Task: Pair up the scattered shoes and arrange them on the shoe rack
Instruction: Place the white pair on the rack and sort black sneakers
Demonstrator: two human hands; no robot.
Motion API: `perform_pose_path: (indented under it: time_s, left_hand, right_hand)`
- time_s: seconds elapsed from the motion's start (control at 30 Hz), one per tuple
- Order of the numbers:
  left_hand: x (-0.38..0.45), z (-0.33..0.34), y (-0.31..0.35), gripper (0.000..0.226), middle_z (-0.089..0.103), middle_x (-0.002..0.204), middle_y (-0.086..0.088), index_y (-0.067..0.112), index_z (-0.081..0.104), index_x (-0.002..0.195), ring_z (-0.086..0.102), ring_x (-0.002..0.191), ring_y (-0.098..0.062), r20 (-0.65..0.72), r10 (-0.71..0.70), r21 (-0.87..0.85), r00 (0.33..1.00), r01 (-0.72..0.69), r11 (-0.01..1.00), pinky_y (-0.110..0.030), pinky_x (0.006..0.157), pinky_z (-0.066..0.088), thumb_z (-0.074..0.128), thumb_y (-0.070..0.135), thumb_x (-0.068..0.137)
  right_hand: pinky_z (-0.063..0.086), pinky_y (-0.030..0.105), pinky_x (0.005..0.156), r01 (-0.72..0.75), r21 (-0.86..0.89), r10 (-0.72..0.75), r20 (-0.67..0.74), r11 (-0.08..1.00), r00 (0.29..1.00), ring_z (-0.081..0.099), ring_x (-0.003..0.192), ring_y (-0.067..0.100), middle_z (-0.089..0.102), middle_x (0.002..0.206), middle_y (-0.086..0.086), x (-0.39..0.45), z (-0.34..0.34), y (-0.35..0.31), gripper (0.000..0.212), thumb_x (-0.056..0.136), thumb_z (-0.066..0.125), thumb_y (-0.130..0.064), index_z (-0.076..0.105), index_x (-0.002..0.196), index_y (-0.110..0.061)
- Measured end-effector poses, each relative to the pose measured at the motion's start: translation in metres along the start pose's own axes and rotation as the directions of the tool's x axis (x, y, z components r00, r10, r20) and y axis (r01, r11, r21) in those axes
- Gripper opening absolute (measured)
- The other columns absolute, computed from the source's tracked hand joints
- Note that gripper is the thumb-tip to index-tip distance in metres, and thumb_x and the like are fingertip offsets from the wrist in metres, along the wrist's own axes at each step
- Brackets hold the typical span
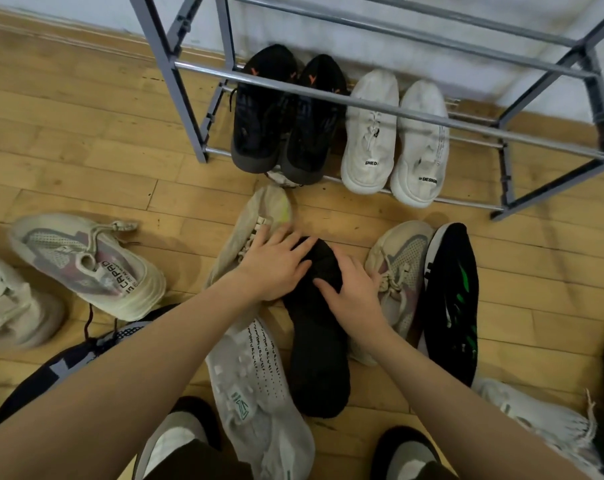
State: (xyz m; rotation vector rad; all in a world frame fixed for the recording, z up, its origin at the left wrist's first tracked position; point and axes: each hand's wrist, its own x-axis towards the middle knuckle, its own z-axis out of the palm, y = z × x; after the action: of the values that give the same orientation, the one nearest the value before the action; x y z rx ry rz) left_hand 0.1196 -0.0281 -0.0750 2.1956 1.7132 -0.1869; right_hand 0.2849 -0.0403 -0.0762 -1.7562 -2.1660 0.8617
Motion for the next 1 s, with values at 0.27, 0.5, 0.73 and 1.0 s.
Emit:
perform_pose_path:
  time_s: [0.27, 0.5, 0.73, 1.0]
  left_hand:
    - [-0.006, -0.007, 0.008, 0.049, 0.028, 0.148, 0.010, 0.036, 0.017, 0.145, 0.025, 0.133, -0.016, -0.150, -0.014, -0.364, 0.989, -0.042, 0.931, -0.037, 0.104, 0.010, 0.026, 0.043, 0.098]
    - [-0.010, -0.027, 0.021, 0.044, 0.042, 0.135, 0.009, 0.031, 0.036, 0.136, 0.037, 0.127, -0.007, -0.307, -0.048, -0.698, 0.951, -0.190, 0.690, -0.044, 0.106, 0.030, 0.031, 0.044, 0.094]
    - [-0.017, -0.034, 0.022, 0.030, 0.049, 0.118, 0.000, 0.022, 0.039, 0.117, 0.051, 0.111, -0.013, -0.217, -0.164, -0.876, 0.962, -0.118, 0.469, -0.032, 0.093, 0.048, 0.054, 0.030, 0.092]
    - [-0.031, -0.040, 0.008, 0.038, 0.056, 0.121, 0.021, 0.037, 0.049, 0.121, 0.048, 0.120, -0.001, -0.313, -0.106, -0.782, 0.944, -0.193, 0.592, -0.053, 0.106, 0.030, 0.050, 0.044, 0.083]
  right_hand:
    - [0.024, 0.029, 0.091, 0.141, 0.112, -0.112, -0.232, 0.984, 0.966, 0.047, 0.112, 0.013, 0.057, 0.122, 0.001, -0.011, -0.016, -0.002, 0.051, 0.082, 0.064, -0.033, 0.053, 0.129, -0.014]
    - [0.024, 0.022, 0.089, 0.313, -0.017, -0.306, -0.264, 0.950, 0.915, 0.047, 0.113, 0.007, 0.058, 0.124, 0.001, -0.022, -0.044, -0.006, 0.052, 0.083, 0.056, -0.041, 0.056, 0.127, -0.013]
    - [0.024, 0.022, 0.092, 0.332, 0.161, -0.294, -0.218, 0.930, 0.930, 0.051, 0.109, 0.001, 0.062, 0.116, -0.012, -0.011, -0.049, -0.008, 0.036, 0.085, 0.052, -0.038, 0.064, 0.115, -0.023]
    - [0.025, 0.044, 0.112, 0.057, 0.325, -0.099, 0.113, 0.944, 0.989, 0.040, 0.130, 0.005, 0.042, 0.141, -0.016, 0.011, -0.045, -0.005, 0.049, 0.096, 0.042, -0.038, 0.026, 0.142, -0.044]
